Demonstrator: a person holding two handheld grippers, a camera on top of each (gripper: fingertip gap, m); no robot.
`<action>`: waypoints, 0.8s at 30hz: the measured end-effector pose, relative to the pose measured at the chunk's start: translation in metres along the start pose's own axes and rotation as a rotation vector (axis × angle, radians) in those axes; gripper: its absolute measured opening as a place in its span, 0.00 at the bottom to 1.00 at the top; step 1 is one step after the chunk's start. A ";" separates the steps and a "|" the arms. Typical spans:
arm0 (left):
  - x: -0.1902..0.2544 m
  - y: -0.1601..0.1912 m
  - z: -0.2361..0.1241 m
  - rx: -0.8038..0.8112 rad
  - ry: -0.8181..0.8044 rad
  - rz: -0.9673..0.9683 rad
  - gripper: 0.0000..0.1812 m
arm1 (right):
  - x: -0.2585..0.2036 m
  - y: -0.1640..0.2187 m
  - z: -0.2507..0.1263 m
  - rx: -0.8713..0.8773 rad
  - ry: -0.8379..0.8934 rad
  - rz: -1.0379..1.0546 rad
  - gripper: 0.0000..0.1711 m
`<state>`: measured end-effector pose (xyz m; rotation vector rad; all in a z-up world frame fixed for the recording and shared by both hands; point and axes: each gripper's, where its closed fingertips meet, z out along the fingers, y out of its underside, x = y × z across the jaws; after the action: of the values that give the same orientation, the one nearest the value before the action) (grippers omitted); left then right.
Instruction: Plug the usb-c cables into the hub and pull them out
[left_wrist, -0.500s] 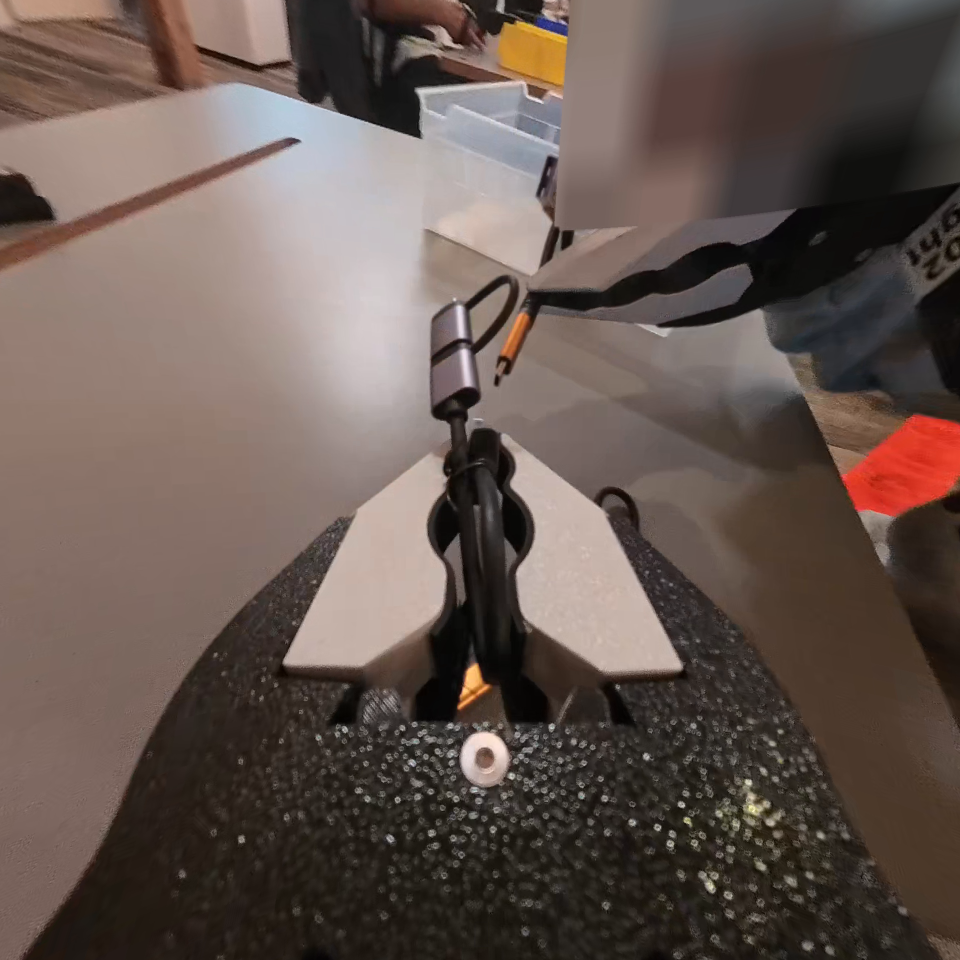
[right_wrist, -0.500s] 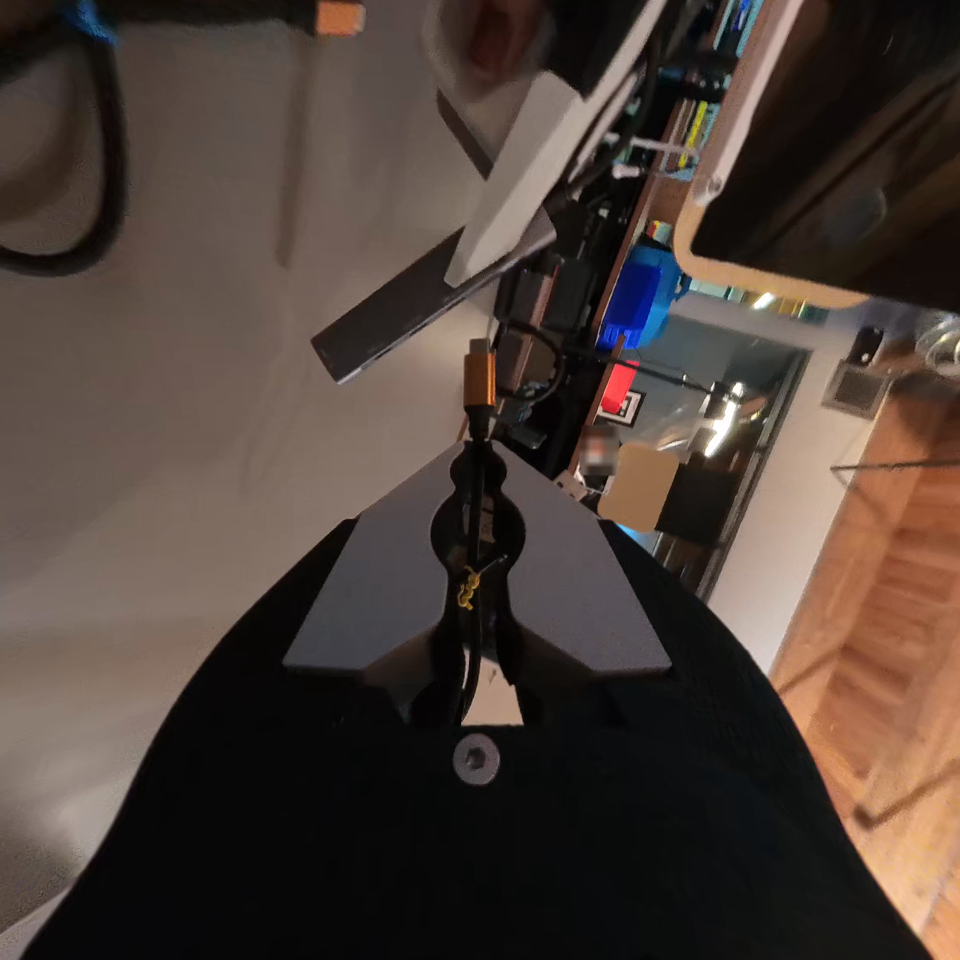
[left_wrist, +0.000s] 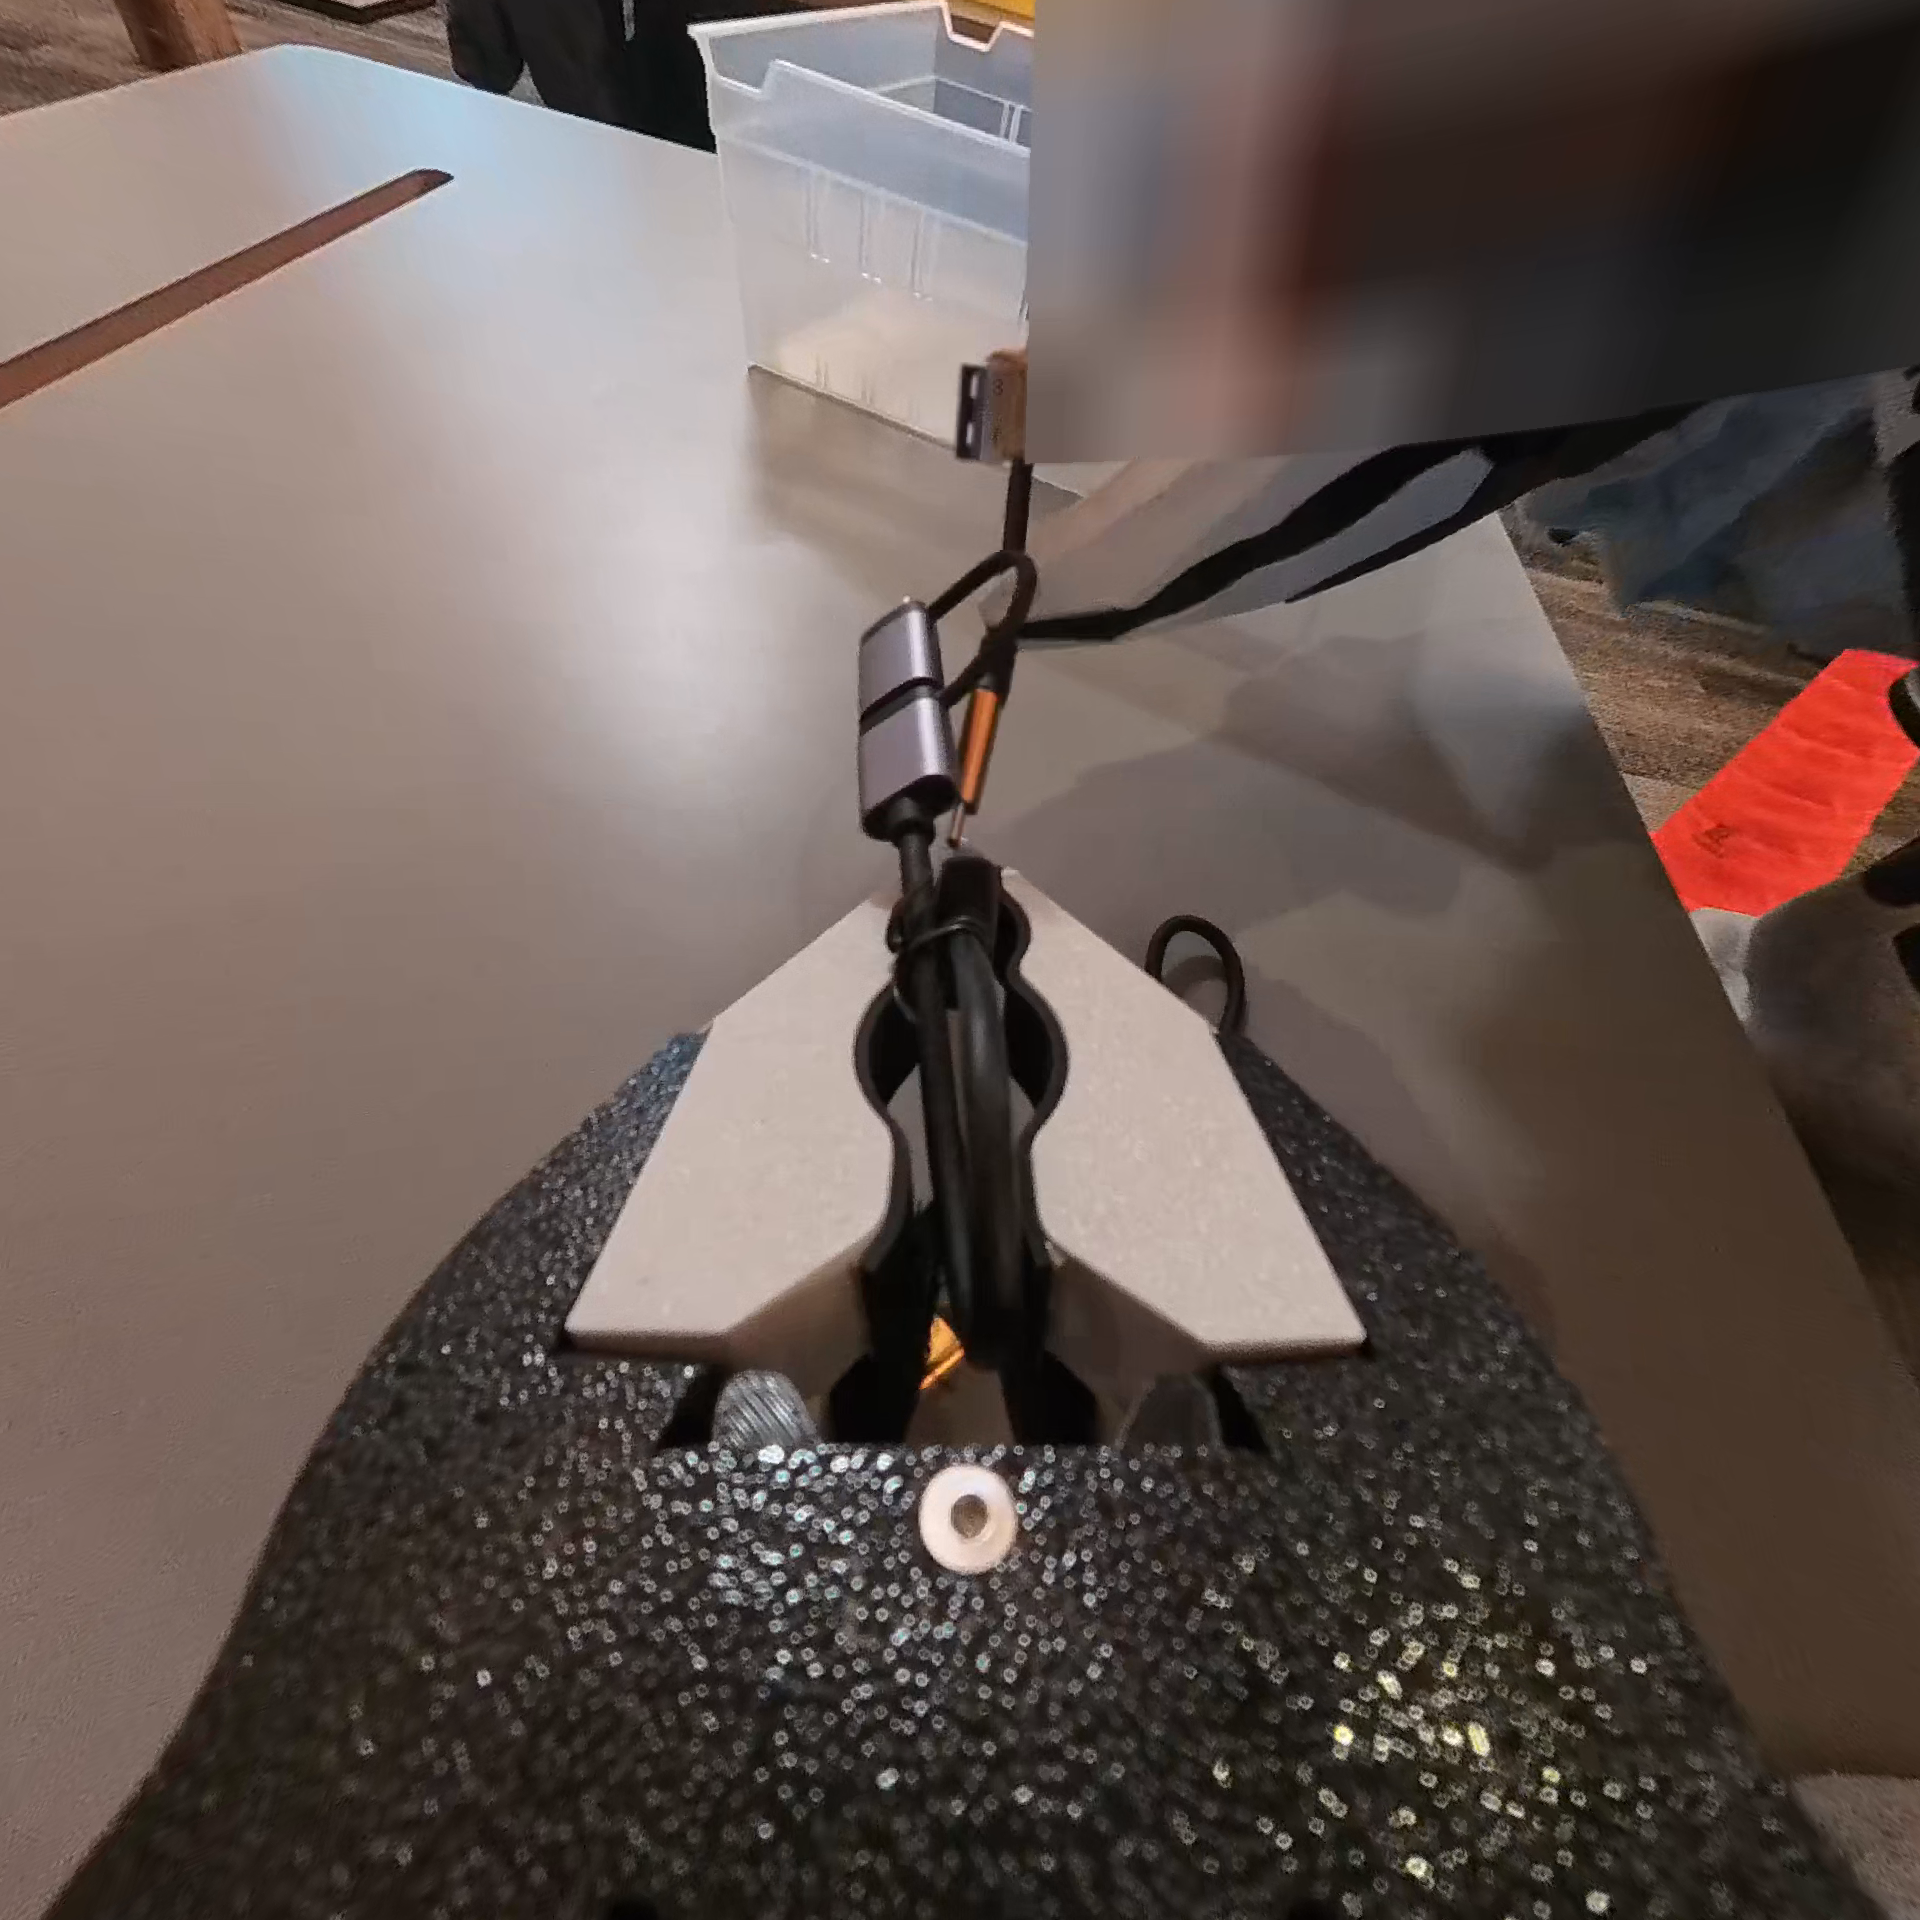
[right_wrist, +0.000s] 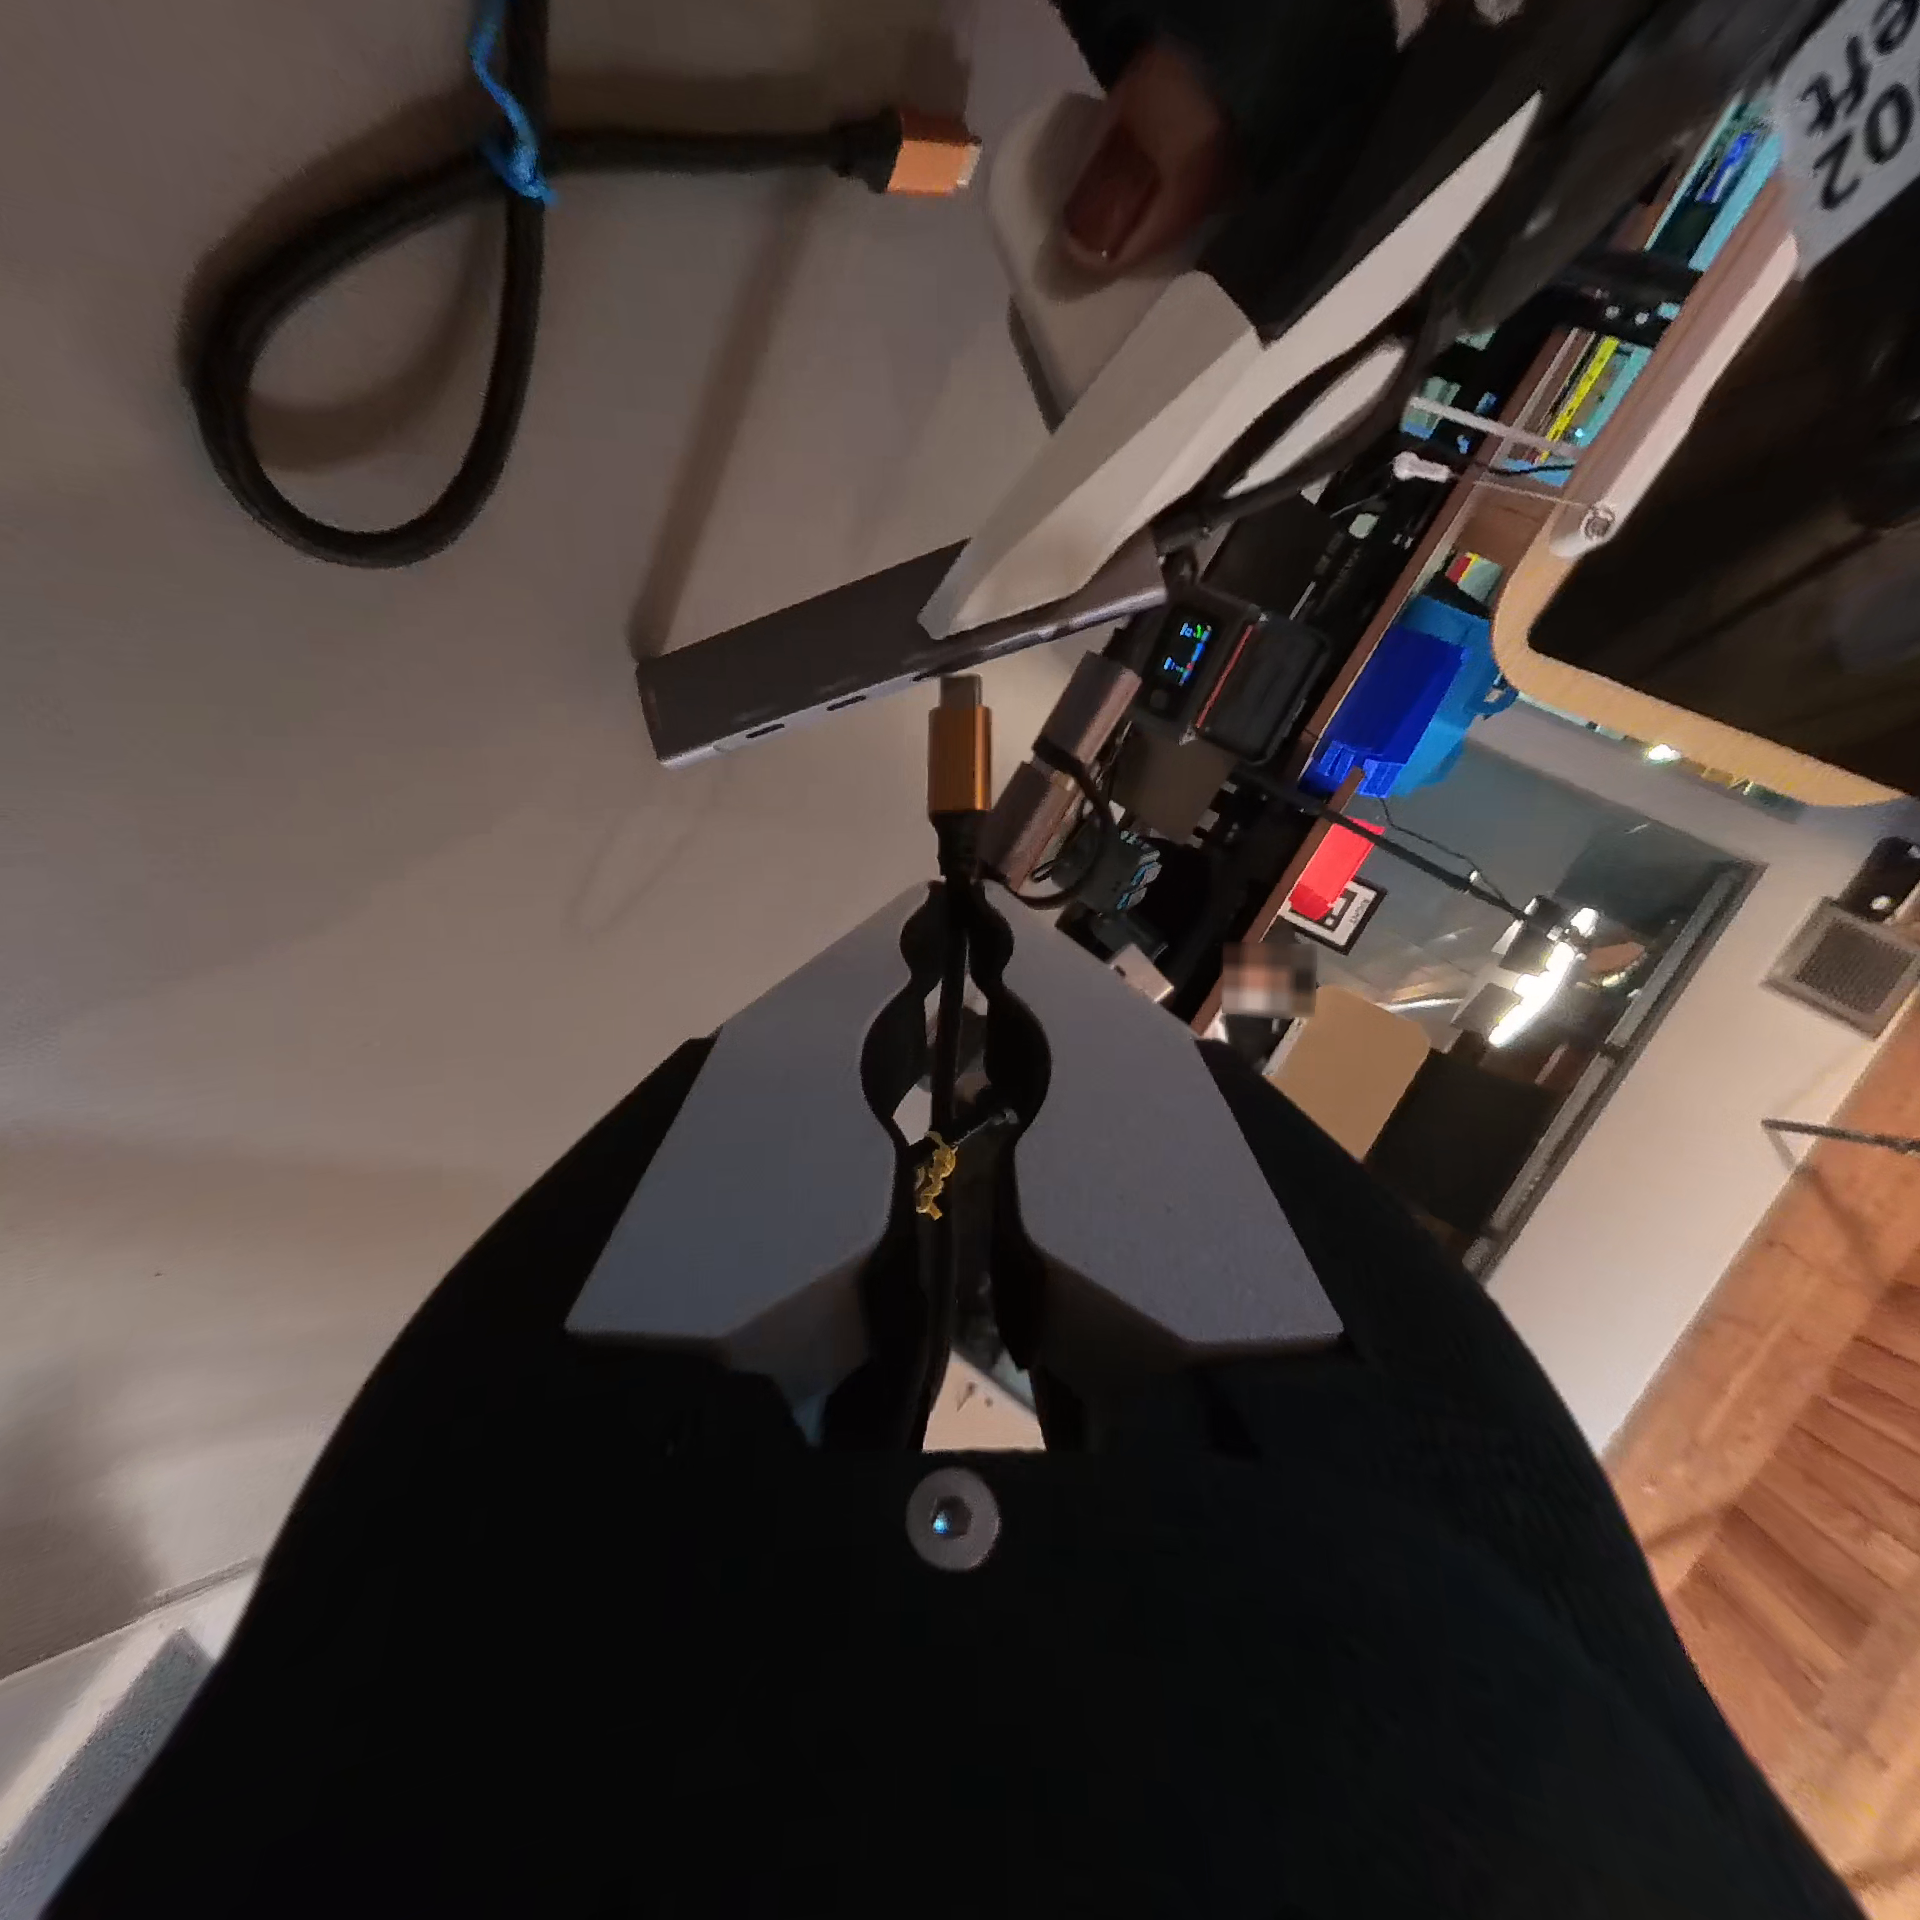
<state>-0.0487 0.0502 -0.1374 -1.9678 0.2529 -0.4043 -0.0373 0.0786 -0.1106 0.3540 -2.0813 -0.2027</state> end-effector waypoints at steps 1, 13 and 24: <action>0.000 0.000 0.000 0.000 -0.001 0.000 0.04 | -0.001 -0.001 0.000 0.003 -0.003 -0.016 0.01; 0.002 0.001 0.000 -0.003 0.004 0.027 0.04 | 0.001 -0.003 -0.002 0.023 -0.024 -0.116 0.01; 0.004 0.001 0.000 -0.005 0.011 0.033 0.04 | 0.003 -0.002 -0.001 0.011 -0.030 -0.157 0.01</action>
<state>-0.0445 0.0486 -0.1375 -1.9639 0.2934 -0.3933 -0.0380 0.0753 -0.1082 0.5242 -2.0855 -0.2922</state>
